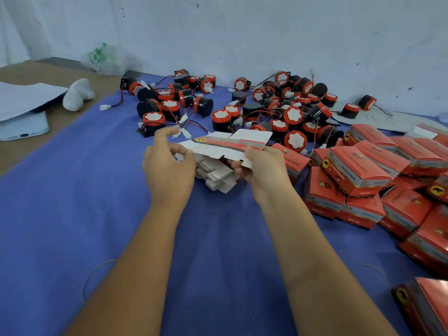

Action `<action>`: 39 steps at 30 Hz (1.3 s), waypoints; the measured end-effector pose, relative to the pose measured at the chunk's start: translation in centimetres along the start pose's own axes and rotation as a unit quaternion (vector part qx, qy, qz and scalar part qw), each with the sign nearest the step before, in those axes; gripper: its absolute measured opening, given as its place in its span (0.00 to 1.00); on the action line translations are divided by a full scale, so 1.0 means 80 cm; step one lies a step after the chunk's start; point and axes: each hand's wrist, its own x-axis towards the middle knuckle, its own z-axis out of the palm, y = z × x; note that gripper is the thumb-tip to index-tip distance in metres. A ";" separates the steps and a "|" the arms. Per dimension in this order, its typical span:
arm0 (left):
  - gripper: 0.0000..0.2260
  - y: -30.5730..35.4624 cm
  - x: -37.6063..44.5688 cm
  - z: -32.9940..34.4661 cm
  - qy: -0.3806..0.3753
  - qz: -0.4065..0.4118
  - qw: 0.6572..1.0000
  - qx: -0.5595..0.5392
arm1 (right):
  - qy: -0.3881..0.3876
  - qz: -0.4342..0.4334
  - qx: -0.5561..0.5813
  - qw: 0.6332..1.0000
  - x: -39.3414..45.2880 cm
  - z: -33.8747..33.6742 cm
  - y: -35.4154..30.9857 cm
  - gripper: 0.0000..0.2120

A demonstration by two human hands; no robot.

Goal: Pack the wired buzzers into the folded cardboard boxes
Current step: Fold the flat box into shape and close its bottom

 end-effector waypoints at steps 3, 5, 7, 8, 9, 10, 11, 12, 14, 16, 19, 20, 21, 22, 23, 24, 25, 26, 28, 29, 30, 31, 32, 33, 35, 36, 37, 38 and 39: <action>0.17 -0.011 0.012 -0.011 0.052 -0.052 0.997 0.004 | 0.053 -0.049 -0.110 0.991 0.004 -0.021 -0.005 0.10; 0.14 -0.020 0.018 -0.017 0.075 -0.088 0.993 0.012 | 0.064 -0.056 -0.121 0.989 0.004 -0.036 -0.010 0.12; 0.13 -0.022 0.022 -0.022 0.075 -0.103 0.991 0.039 | 0.077 -0.066 -0.102 0.990 0.003 -0.050 -0.018 0.14; 0.14 -0.020 0.022 -0.024 0.073 -0.087 0.991 0.076 | 0.083 -0.077 -0.084 0.990 0.003 -0.056 -0.021 0.14; 0.14 -0.017 0.023 -0.025 0.073 -0.045 0.988 0.126 | 0.088 -0.093 -0.062 0.990 0.003 -0.060 -0.023 0.14; 0.13 -0.012 0.022 -0.025 0.067 0.021 0.984 0.167 | 0.090 -0.110 -0.037 0.989 0.002 -0.062 -0.023 0.13; 0.12 -0.004 0.018 -0.021 0.047 0.096 0.977 0.182 | 0.092 -0.127 -0.013 0.988 0.001 -0.064 -0.022 0.12; 0.10 0.007 0.012 -0.014 0.001 0.162 0.970 0.181 | 0.094 -0.144 0.006 0.985 0.001 -0.063 -0.020 0.11; 0.09 0.025 -0.009 0.007 -0.127 0.262 0.932 0.214 | 0.094 -0.177 0.020 0.980 0.002 -0.061 -0.013 0.10; 0.14 0.031 -0.031 0.029 -0.230 0.318 0.864 0.315 | 0.082 -0.194 0.024 0.977 0.002 -0.057 -0.006 0.09; 0.19 0.021 -0.039 0.046 -0.286 0.280 0.817 0.414 | 0.044 -0.187 0.042 0.980 0.003 -0.053 0.006 0.08; 0.20 0.018 -0.035 0.044 -0.280 0.258 0.817 0.433 | 0.024 -0.180 0.054 0.982 0.003 -0.052 0.010 0.08; 0.20 0.016 -0.029 0.040 -0.266 0.234 0.817 0.455 | 0.002 -0.173 0.063 0.983 0.002 -0.052 0.013 0.09; 0.20 0.015 -0.023 0.033 -0.250 0.205 0.816 0.480 | -0.019 -0.165 0.070 0.984 0.002 -0.051 0.016 0.10; 0.20 0.013 -0.016 0.023 -0.236 0.169 0.816 0.500 | -0.038 -0.157 0.076 0.984 0.001 -0.051 0.019 0.11; 0.19 0.009 -0.009 0.013 -0.222 0.132 0.820 0.510 | -0.056 -0.148 0.083 0.984 0.001 -0.051 0.021 0.11; 0.20 0.004 -0.002 0.001 -0.206 0.094 0.830 0.510 | -0.073 -0.139 0.089 0.984 0.000 -0.050 0.022 0.11; 0.20 0.001 0.005 -0.010 -0.186 0.063 0.840 0.506 | -0.088 -0.129 0.095 0.983 0.000 -0.049 0.024 0.11; 0.21 -0.003 0.015 -0.028 -0.129 0.041 0.872 0.470 | -0.109 -0.105 0.109 0.982 0.000 -0.047 0.026 0.09; 0.25 -0.004 0.018 -0.033 -0.105 0.052 0.902 0.415 | -0.114 -0.092 0.118 0.982 -0.001 -0.046 0.027 0.09; 0.29 -0.002 0.019 -0.035 -0.101 0.087 0.935 0.328 | -0.118 -0.078 0.128 0.982 -0.001 -0.045 0.027 0.10; 0.31 0.003 0.017 -0.034 -0.124 0.145 0.956 0.223 | -0.123 -0.065 0.136 0.981 -0.002 -0.044 0.027 0.10; 0.29 0.009 0.013 -0.029 -0.152 0.199 0.960 0.128 | -0.126 -0.053 0.142 0.980 -0.002 -0.044 0.027 0.11; 0.24 0.016 0.006 -0.021 -0.174 0.224 0.958 0.051 | -0.128 -0.041 0.139 0.981 -0.002 -0.043 0.027 0.11; 0.14 0.026 -0.009 -0.005 -0.176 0.181 0.965 -0.066 | -0.113 -0.034 0.090 0.989 -0.004 -0.041 0.027 0.10; 0.10 0.030 -0.014 0.001 -0.163 0.140 0.970 -0.112 | -0.092 -0.056 0.035 0.994 -0.005 -0.042 0.027 0.11; 0.09 0.031 -0.018 0.005 -0.145 0.103 0.973 -0.144 | -0.066 -0.098 -0.037 0.992 -0.005 -0.045 0.028 0.10; 0.08 0.032 -0.019 0.009 -0.127 0.075 0.975 -0.169 | -0.044 -0.159 -0.108 0.980 -0.005 -0.048 0.028 0.10; 0.08 0.031 -0.019 0.011 -0.112 0.052 0.974 -0.191 | -0.037 -0.227 -0.169 0.958 -0.007 -0.052 0.027 0.10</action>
